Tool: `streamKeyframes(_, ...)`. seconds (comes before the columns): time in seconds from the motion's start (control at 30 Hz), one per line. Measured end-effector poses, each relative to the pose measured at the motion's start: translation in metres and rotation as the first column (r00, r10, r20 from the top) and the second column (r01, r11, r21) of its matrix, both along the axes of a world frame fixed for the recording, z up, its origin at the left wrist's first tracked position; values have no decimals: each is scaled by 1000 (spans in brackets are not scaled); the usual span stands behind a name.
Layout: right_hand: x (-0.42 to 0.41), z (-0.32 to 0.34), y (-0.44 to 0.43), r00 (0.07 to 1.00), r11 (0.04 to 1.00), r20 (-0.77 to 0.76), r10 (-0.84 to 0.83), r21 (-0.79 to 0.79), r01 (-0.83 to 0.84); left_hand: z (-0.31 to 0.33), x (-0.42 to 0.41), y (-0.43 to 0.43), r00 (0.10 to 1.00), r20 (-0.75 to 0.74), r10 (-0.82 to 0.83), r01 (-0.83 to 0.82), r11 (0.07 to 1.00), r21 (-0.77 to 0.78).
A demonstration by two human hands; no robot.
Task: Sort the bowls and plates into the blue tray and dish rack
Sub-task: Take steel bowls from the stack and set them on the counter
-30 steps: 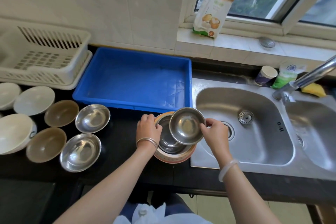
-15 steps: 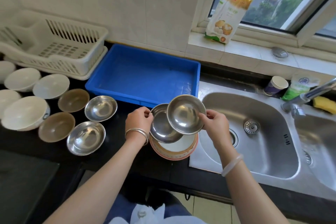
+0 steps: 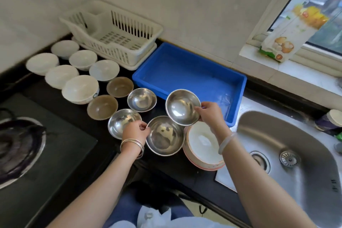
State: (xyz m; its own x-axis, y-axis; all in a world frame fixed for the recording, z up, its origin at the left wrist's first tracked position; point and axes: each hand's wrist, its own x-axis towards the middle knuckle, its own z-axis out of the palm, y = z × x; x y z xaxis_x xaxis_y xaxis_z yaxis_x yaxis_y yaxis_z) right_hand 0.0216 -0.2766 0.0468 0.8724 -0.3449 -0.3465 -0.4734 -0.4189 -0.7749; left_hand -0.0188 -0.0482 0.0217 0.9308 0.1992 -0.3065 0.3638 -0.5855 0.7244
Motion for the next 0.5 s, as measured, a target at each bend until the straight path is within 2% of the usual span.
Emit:
streamKeyframes(0.1, 17, -12, 17, 997, 992, -44, 71, -101, -75, -14, -7, 10, 997, -63, 32, -32, 999, -2)
streamKeyframes(0.33, 40, -37, 38, 976, 970, -178, 126, -184, -159, -36, -15, 19, 984, -144, 106, -110, 994, -20)
streamKeyframes(0.5, 47, -50, 47, 957, 963, -268, 108, -210, -167, -42, -16, 21, 973, -159, 169, -176, 984, -30)
